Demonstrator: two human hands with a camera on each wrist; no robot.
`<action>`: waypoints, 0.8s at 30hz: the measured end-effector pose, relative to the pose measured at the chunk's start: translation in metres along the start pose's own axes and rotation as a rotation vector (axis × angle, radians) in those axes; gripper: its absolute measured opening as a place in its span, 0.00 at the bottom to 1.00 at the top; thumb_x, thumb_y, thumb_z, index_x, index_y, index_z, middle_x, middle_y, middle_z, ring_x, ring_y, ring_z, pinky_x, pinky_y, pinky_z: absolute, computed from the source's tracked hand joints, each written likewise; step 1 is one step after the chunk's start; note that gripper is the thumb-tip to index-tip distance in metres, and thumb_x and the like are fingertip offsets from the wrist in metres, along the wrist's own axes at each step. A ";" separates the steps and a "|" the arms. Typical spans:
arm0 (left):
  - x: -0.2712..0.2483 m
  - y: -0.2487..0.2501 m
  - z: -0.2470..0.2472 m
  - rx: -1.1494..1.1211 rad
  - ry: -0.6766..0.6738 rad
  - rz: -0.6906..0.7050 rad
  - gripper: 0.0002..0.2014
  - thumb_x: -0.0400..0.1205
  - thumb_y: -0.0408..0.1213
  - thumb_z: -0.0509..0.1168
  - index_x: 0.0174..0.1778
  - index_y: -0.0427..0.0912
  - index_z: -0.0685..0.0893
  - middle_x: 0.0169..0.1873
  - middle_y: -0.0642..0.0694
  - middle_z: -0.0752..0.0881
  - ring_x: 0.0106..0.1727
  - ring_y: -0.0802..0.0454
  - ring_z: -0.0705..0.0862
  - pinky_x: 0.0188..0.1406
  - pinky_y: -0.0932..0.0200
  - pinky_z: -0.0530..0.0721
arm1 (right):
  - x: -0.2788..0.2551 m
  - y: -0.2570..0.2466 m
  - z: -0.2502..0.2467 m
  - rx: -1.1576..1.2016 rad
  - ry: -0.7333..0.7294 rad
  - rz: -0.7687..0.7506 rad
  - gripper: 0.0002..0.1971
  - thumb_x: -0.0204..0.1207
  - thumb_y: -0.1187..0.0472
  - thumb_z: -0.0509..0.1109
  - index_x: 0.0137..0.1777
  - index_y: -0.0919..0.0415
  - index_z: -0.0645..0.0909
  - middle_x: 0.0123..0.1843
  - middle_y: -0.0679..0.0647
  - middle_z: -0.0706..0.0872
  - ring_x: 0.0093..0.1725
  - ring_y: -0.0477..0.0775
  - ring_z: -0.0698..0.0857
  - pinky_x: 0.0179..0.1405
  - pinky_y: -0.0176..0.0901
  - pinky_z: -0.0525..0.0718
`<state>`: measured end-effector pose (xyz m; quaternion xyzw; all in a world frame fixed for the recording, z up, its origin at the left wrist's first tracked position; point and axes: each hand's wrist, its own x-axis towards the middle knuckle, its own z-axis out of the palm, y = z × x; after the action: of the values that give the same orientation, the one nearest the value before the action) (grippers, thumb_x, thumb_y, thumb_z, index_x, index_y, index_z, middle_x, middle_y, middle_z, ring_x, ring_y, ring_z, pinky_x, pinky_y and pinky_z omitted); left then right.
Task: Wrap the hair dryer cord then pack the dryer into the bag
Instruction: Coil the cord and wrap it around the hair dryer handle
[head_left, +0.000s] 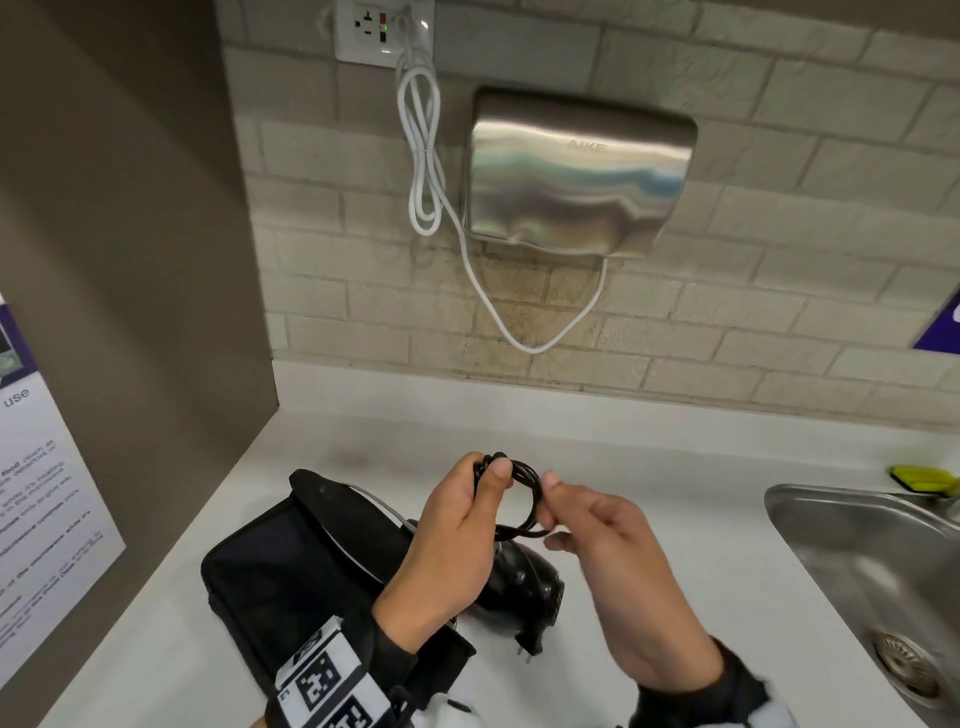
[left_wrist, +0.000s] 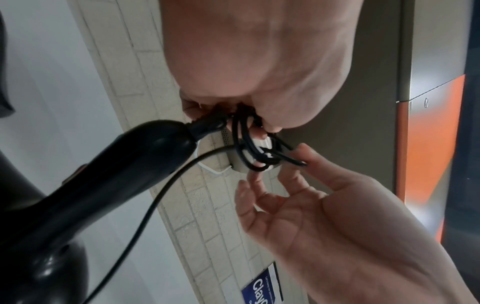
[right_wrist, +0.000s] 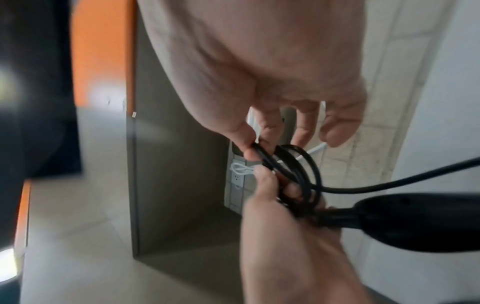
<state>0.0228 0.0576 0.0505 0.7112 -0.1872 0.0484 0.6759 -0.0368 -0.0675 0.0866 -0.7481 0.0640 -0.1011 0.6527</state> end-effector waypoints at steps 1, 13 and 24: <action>0.000 0.000 0.000 0.012 0.008 0.004 0.16 0.83 0.55 0.55 0.42 0.49 0.81 0.35 0.58 0.82 0.38 0.67 0.79 0.42 0.75 0.76 | -0.001 -0.003 -0.004 0.007 -0.007 0.000 0.25 0.74 0.39 0.72 0.25 0.57 0.77 0.33 0.51 0.78 0.35 0.48 0.76 0.44 0.43 0.73; 0.004 -0.003 0.001 0.066 0.037 0.025 0.18 0.86 0.54 0.53 0.41 0.44 0.77 0.30 0.52 0.75 0.31 0.58 0.73 0.36 0.68 0.76 | -0.023 0.001 -0.034 0.512 -0.206 0.098 0.23 0.58 0.46 0.86 0.38 0.64 0.83 0.18 0.48 0.64 0.20 0.54 0.78 0.38 0.50 0.85; 0.001 -0.001 -0.003 0.091 0.033 0.040 0.15 0.86 0.53 0.53 0.41 0.48 0.76 0.23 0.58 0.67 0.26 0.62 0.66 0.29 0.71 0.71 | -0.027 -0.005 -0.060 0.302 -0.406 0.293 0.16 0.66 0.50 0.75 0.35 0.64 0.81 0.23 0.57 0.72 0.12 0.44 0.59 0.16 0.34 0.70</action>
<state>0.0251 0.0601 0.0502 0.7364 -0.1875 0.0821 0.6449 -0.0768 -0.1182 0.0970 -0.6301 0.0237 0.1378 0.7639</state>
